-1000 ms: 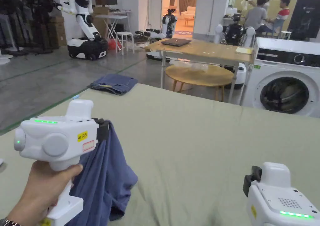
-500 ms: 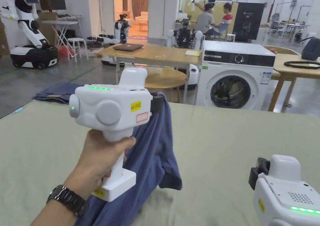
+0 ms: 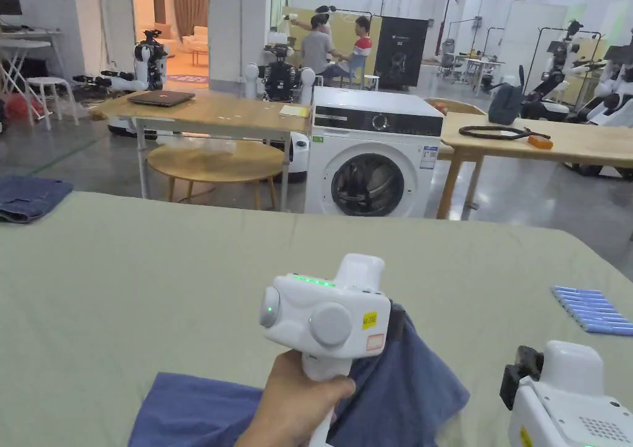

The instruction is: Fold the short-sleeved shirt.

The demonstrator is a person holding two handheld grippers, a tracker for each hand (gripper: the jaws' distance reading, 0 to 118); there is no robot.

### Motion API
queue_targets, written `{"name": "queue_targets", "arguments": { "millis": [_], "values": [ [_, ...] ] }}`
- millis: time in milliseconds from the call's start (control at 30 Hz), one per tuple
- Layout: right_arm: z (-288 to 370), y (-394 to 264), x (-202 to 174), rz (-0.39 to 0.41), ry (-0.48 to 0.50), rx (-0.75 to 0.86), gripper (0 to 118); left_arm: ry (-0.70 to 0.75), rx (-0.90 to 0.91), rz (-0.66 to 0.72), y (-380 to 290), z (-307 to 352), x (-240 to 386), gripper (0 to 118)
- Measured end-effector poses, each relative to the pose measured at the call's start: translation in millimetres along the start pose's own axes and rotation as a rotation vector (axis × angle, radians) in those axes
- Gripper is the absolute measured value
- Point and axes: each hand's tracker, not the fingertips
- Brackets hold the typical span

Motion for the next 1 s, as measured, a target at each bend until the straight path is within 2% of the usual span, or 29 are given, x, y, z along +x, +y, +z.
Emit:
{"name": "queue_targets", "arguments": {
  "millis": [100,233,267,333,367,400,667,767,800,867,900,1000],
  "values": [
    [-1,-6,8,-0.001,-0.012,-0.019,0,0.001,-0.034,0.013,-20,-24,-11,0],
    [-3,-8,9,-0.005,-0.009,-0.035,0,0.04,-0.022,0.047,-19,-14,-16,2],
    [-3,-8,8,-0.006,-0.004,-0.036,0,0.047,-0.017,0.049,-18,-9,-19,13],
    [-3,-6,3,-0.001,0.011,-0.031,0,0.055,0.018,0.04,-17,12,-24,27],
    [-3,-5,0,0.001,0.023,-0.026,0,0.067,0.035,0.027,-16,21,-27,44],
    [-3,-4,-3,0.004,0.036,-0.019,0,0.083,0.051,0.013,-15,31,-31,52],
    [1,6,-42,0.033,0.109,0.038,0,0.263,0.173,0.046,-44,113,-79,50],
    [3,6,-58,0.054,0.125,0.062,0,0.373,0.196,0.062,-66,135,-99,43],
    [3,6,-62,0.055,0.135,0.066,0,0.387,0.198,0.084,-73,143,-106,40],
    [3,4,-69,0.053,0.151,0.068,0,0.422,0.202,0.143,-86,156,-116,10],
    [3,4,-73,0.052,0.159,0.067,0,0.427,0.199,0.163,-92,162,-122,4],
    [0,0,-80,0.047,0.179,0.054,0,0.454,0.163,0.198,-111,169,-141,0]
  ]
}}
